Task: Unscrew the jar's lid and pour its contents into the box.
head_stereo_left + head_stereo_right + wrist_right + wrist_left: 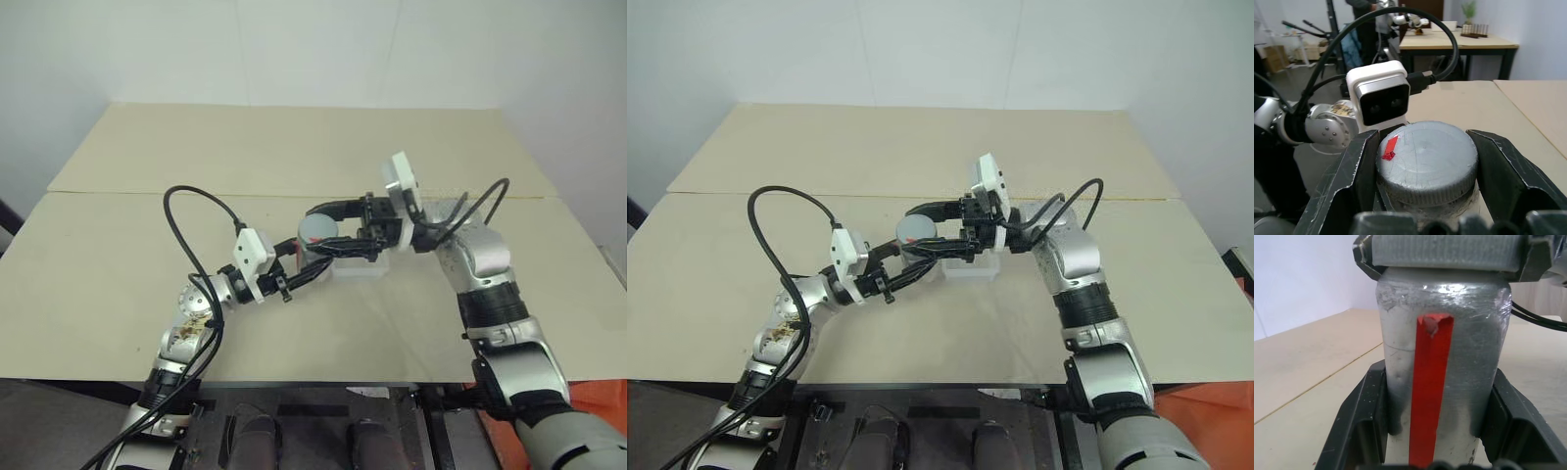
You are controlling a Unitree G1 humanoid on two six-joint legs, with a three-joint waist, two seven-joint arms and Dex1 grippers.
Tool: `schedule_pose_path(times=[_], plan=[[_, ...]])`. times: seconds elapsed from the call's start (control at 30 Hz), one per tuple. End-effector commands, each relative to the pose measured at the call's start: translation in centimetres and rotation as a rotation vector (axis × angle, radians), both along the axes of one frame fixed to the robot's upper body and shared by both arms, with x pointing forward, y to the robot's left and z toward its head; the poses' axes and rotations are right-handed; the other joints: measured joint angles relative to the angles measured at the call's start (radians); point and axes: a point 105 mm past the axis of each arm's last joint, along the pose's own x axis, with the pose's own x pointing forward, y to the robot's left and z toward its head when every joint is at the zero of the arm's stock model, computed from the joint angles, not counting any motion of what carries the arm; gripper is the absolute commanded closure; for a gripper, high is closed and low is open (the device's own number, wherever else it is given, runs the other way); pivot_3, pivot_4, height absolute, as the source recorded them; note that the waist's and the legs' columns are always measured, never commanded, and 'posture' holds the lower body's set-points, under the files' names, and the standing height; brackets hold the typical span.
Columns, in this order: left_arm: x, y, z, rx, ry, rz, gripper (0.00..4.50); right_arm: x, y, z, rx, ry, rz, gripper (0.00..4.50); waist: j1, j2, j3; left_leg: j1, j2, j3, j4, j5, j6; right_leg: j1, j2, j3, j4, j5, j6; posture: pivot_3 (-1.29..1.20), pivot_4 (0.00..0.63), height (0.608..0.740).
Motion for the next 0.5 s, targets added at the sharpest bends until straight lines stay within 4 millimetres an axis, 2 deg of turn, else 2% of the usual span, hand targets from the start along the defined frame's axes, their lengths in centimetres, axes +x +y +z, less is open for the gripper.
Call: schedule_pose_path(times=[0.03, 0.07, 0.17, 0.2, 0.23, 0.4, 0.5], plan=[[0.2, 0.0, 1.2, -0.014, -0.052, 0.014, 2.41, -0.5, -0.1, 1.1, 0.029, -0.085, 0.049, 1.69, -0.001, 0.0, 0.0, 0.0, 0.0, 0.0, 0.0, 0.0, 0.0, 0.0, 0.0, 0.0, 0.0, 0.0, 0.0, 0.0, 0.15, 0.74], [0.2, 0.0, 1.1, -0.016, -0.051, 0.016, 2.41, -0.5, -0.2, 1.2, 0.033, -0.096, 0.048, 1.16, -0.001, 0.0, 0.0, 0.0, 0.0, 0.0, 0.0, 0.0, 0.0, 0.0, 0.0, 0.0, 0.0, 0.0, 0.0, 0.0, 0.15, 0.74], [0.3, 0.0, 1.0, -0.02, -0.048, 0.021, 2.41, -0.5, -0.5, 1.2, 0.036, -0.092, 0.055, 0.57, -0.001, 0.0, 0.0, 0.0, 0.0, 0.0, 0.0, 0.0, 0.0, 0.0, 0.0, 0.0, 0.0, 0.0, 0.0, 0.0, 0.15, 0.74], [0.4, 0.0, 1.0, -0.021, -0.049, 0.021, 2.41, -0.6, -0.6, 1.3, 0.043, -0.09, 0.061, 0.16, -0.001, 0.0, 0.0, 0.0, 0.0, 0.0, 0.0, 0.0, 0.0, 0.0, 0.0, 0.0, 0.0, 0.0, 0.0, 0.0, 0.15, 0.74], [0.4, 0.0, 1.0, -0.023, -0.049, 0.022, 2.41, -0.6, -0.7, 1.5, 0.062, -0.118, 0.039, 0.04, -0.001, 0.0, 0.0, 0.0, 0.0, 0.0, 0.0, 0.0, 0.0, 0.0, 0.0, 0.0, 0.0, 0.0, 0.0, 0.0, 0.15, 0.74], [0.8, 0.4, 1.1, -0.027, -0.051, 0.053, 2.41, -1.0, -1.9, 2.4, 0.104, -0.16, -0.015, 0.04, -0.001, 0.0, 0.0, 0.0, 0.0, 0.0, 0.0, 0.0, 0.0, 0.0, 0.0, 0.0, 0.0, 0.0, 0.0, 0.0, 0.15, 0.74], [1.1, 0.9, 1.4, -0.036, -0.051, 0.085, 2.41, -1.0, -2.3, 3.3, 0.151, -0.218, -0.133, 0.04, 0.002, 0.0, 0.0, 0.0, 0.0, 0.0, 0.0, 0.0, 0.0, 0.0, 0.0, 0.0, 0.0, 0.0, 0.0, 0.0, 0.15, 0.74]])
